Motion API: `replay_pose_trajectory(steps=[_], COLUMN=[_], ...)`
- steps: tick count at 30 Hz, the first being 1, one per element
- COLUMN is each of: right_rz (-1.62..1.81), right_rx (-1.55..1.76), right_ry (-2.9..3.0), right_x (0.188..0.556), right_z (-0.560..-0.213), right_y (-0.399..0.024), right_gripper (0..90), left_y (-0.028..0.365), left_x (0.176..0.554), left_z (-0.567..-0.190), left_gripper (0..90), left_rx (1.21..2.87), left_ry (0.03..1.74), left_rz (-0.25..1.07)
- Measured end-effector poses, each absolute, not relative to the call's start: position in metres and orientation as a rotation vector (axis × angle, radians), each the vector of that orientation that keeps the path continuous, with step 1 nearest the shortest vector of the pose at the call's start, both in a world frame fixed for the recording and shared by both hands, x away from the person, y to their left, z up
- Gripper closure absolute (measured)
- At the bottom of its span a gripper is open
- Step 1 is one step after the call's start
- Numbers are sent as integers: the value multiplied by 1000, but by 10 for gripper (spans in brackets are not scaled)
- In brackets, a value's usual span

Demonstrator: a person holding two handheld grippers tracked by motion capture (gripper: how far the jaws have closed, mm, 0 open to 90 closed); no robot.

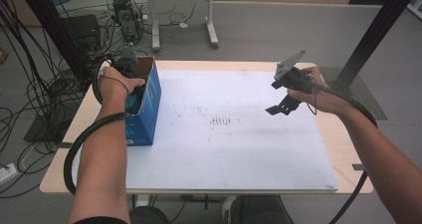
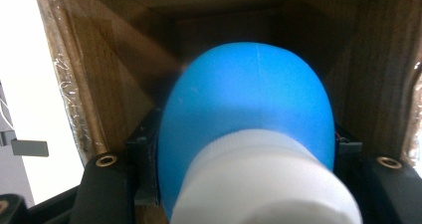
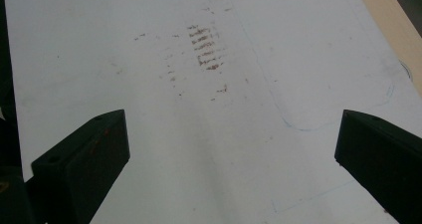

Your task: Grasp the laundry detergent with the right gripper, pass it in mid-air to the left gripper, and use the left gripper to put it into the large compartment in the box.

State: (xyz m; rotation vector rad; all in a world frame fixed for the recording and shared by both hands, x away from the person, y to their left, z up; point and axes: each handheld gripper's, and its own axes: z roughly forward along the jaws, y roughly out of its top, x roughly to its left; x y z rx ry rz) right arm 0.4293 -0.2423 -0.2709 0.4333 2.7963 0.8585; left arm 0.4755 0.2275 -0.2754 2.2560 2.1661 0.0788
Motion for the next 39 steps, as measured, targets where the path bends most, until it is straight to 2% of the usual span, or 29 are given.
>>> replay_pose_trajectory(steps=[39], right_rz=[823], right_rx=[446], right_ry=[2788], right_x=[430], right_z=[-267], right_y=[-248], right_gripper=[5], left_y=[229], left_x=[476], left_z=[-277], left_gripper=[368], left_rx=[2258], left_ry=[2152], left_rz=[82])
